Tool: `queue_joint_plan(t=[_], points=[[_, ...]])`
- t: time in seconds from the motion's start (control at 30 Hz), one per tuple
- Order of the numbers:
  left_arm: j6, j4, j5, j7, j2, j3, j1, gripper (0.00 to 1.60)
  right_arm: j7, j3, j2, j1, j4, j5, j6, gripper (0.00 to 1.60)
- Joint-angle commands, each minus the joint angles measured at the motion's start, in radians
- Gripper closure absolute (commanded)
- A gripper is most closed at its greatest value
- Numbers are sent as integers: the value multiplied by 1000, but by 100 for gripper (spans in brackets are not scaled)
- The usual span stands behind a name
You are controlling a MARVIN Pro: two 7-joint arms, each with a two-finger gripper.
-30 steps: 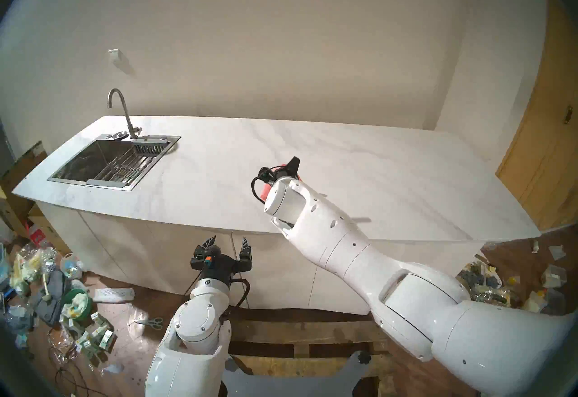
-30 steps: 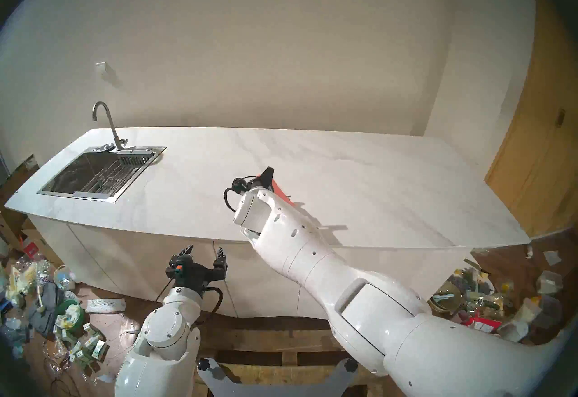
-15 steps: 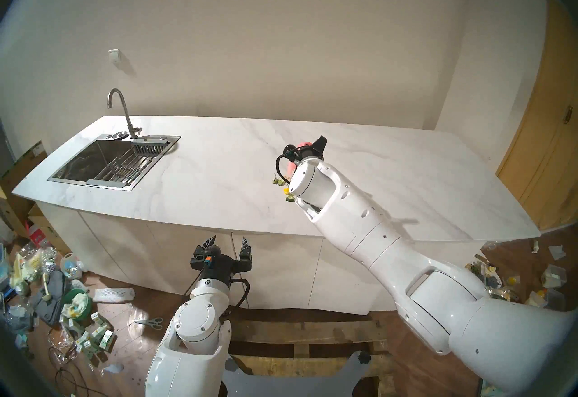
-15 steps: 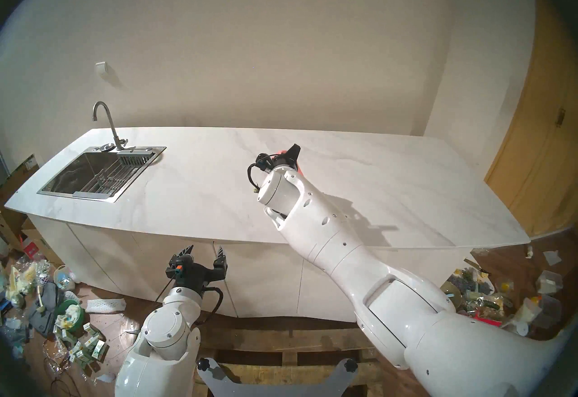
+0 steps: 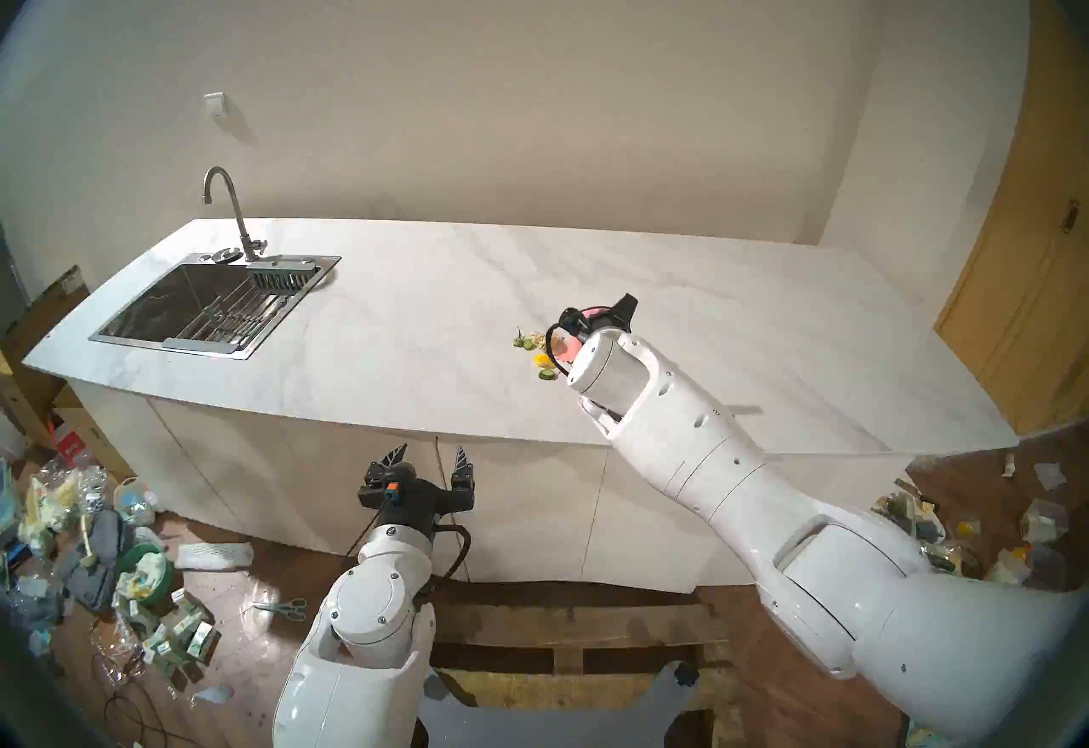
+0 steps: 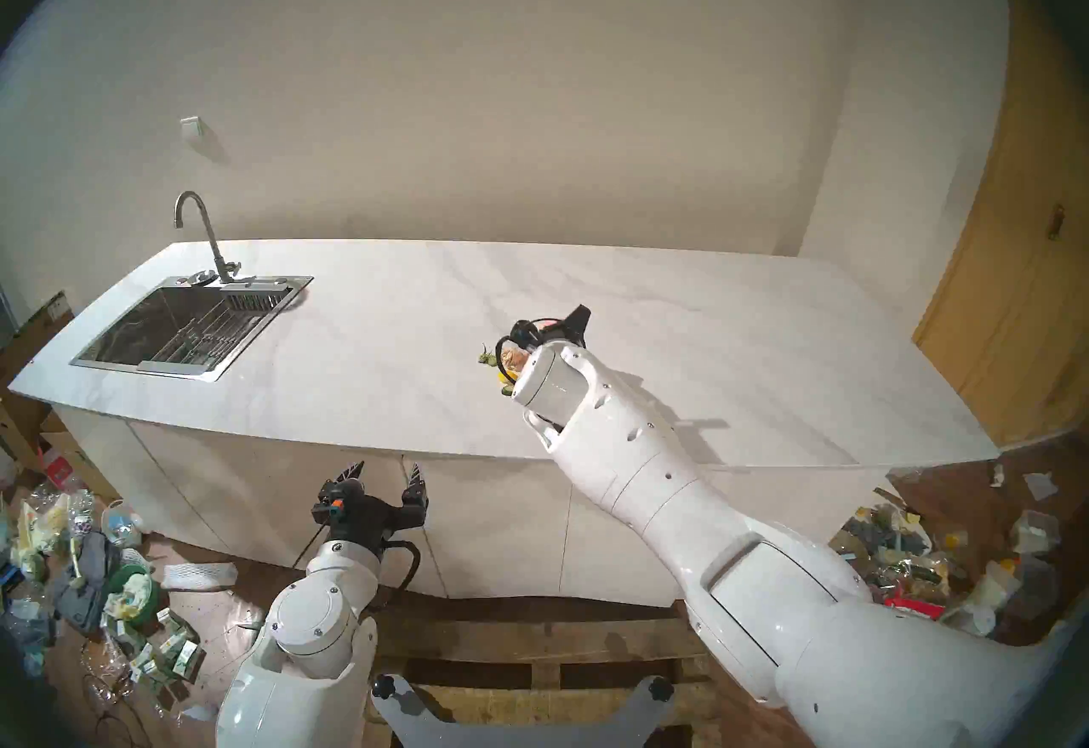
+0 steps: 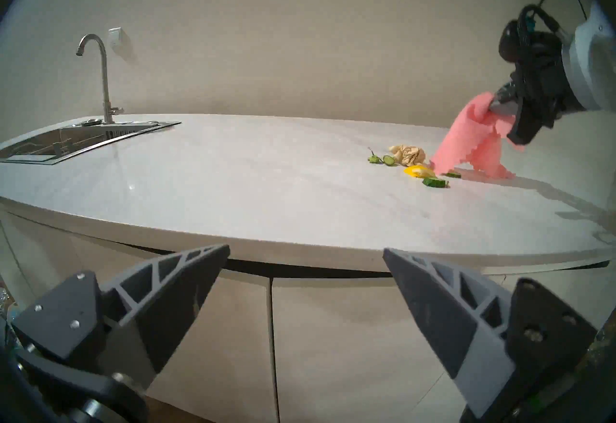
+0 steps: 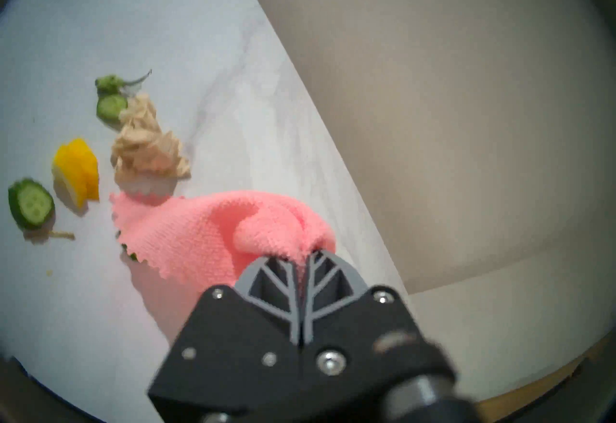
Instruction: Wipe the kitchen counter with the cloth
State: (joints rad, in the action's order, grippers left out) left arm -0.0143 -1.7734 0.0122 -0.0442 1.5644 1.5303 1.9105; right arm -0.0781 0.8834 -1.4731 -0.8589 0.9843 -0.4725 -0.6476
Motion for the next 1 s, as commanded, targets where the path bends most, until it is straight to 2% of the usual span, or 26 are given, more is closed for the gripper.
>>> queue_joint_plan(t=[0.0, 0.1, 0.33, 0.7, 0.97], points=[[-5, -29, 2, 7, -2, -2, -4, 0, -6, -13, -45, 54, -122, -5, 46, 160], [-5, -29, 2, 6, -2, -3, -4, 0, 3, -34, -73, 72, -187, -7, 79, 160], [-6, -26, 1, 5, -2, -3, -6, 0, 3, -79, -139, 74, -239, -12, 112, 160], [-7, -24, 1, 4, -1, -3, -7, 0, 23, -130, -242, 112, -294, -12, 136, 160], [-7, -24, 1, 3, -1, -3, -7, 0, 83, -172, -285, 141, -299, -16, 160, 160]])
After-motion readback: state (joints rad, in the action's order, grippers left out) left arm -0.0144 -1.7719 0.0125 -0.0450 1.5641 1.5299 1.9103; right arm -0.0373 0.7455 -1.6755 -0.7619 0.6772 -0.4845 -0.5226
